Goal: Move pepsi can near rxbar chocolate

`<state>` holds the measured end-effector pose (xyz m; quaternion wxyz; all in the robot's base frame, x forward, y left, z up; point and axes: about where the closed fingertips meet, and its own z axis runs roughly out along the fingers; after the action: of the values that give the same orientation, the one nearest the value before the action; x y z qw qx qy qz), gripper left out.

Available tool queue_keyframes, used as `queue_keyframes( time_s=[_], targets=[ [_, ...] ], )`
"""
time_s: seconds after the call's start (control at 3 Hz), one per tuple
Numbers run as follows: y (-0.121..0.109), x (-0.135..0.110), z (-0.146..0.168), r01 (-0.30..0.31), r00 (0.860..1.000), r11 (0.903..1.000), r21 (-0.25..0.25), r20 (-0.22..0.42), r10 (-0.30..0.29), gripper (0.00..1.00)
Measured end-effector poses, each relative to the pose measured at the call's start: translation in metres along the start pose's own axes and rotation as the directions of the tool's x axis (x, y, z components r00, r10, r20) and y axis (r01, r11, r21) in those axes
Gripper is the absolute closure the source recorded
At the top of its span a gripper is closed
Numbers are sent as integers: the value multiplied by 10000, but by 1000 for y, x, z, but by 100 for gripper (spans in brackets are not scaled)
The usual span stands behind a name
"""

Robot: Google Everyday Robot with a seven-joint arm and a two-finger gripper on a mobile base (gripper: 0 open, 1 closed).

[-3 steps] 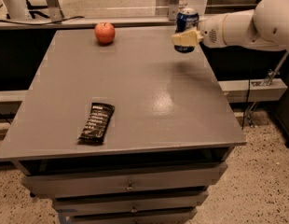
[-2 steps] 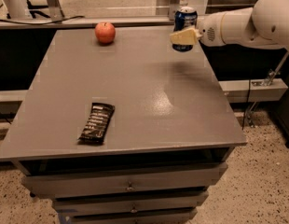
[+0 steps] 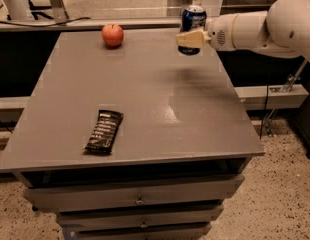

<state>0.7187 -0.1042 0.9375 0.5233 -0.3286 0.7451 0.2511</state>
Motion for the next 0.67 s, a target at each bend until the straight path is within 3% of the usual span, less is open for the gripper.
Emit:
queue_keyframes(
  time_s=[0.67],
  targets=[
    [98,-31,7,-472,9936,9932,-1067,969,576,100]
  ],
)
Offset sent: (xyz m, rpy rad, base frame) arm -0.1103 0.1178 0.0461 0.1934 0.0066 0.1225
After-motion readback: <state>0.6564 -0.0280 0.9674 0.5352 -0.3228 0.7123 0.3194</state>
